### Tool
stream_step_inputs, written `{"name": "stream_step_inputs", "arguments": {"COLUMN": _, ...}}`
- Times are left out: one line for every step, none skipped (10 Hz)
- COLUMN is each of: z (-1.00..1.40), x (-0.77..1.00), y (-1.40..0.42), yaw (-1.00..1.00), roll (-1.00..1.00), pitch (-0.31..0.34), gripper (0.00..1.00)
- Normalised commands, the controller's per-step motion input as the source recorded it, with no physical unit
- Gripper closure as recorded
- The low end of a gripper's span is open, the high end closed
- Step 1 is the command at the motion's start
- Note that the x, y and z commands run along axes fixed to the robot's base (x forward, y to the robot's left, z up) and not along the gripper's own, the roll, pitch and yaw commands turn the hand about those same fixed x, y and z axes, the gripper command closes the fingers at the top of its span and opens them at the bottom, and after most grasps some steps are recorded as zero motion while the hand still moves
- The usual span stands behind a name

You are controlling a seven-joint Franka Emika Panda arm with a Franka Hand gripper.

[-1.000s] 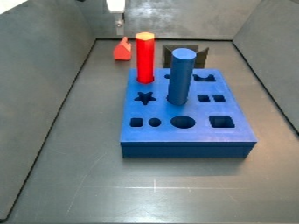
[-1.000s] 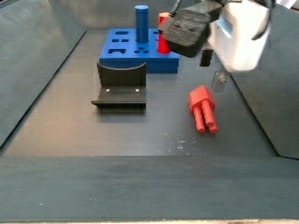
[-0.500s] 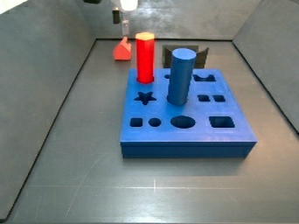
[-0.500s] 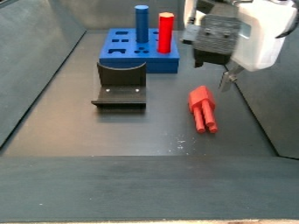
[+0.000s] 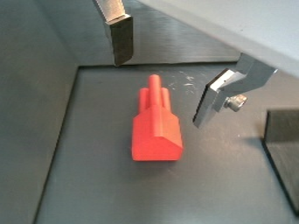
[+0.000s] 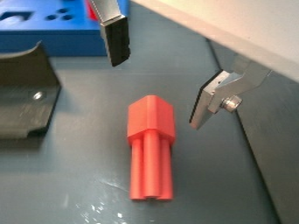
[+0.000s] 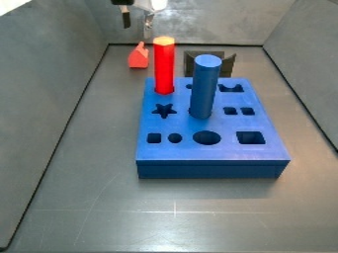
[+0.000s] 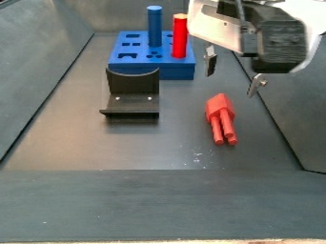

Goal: Pick up the 3 prong object. Move up. Rotate the 3 prong object. Place the 3 prong object on the fixture. Regrasp the 3 prong object. Move to above the board. Insert the 3 prong object.
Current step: Rotate the 3 prong object.

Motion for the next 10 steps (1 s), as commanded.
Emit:
{"name": "stream_step_inputs", "arguments": {"z": -0.05, "x": 0.04, "y": 0.0, "yaw": 1.0, "roll": 0.0, "pitch": -0.007, "gripper": 0.0}}
{"name": "stream_step_inputs", "arguments": {"z": -0.05, "x": 0.04, "y": 0.0, "yaw": 1.0, "roll": 0.0, "pitch": -0.008, "gripper": 0.0}}
{"name": "stream_step_inputs", "arguments": {"z": -0.05, "x": 0.04, "y": 0.0, "yaw": 1.0, "roll": 0.0, "pitch": -0.008, "gripper": 0.0}}
{"name": "stream_step_inputs", "arguments": {"z": -0.05, "x": 0.04, "y": 0.0, "yaw": 1.0, "roll": 0.0, "pitch": -0.01, "gripper": 0.0}}
{"name": "stream_step_inputs", "arguments": {"z": -0.05, "x": 0.04, "y": 0.0, "yaw": 1.0, "roll": 0.01, "pitch": -0.011, "gripper": 0.0}}
{"name": "stream_step_inputs", "arguments": {"z": -0.05, "x": 0.04, "y": 0.0, "yaw": 1.0, "roll": 0.01, "pitch": -0.013, "gripper": 0.0}}
{"name": "stream_step_inputs", "arguments": {"z": -0.05, "x": 0.04, "y": 0.0, "yaw": 1.0, "roll": 0.01, "pitch": -0.015, "gripper": 0.0}}
{"name": "stream_step_inputs", "arguments": {"z": -0.05, "x": 0.04, "y": 0.0, "yaw": 1.0, "roll": 0.01, "pitch": -0.02, "gripper": 0.0}}
{"name": "stream_step_inputs", "arguments": {"z": -0.05, "x": 0.04, "y": 0.0, "yaw": 0.96, "roll": 0.01, "pitch": -0.022, "gripper": 0.0}}
{"name": "stream_step_inputs", "arguments": {"z": -0.05, "x": 0.04, "y": 0.0, "yaw": 0.63, "roll": 0.01, "pitch": -0.022, "gripper": 0.0}}
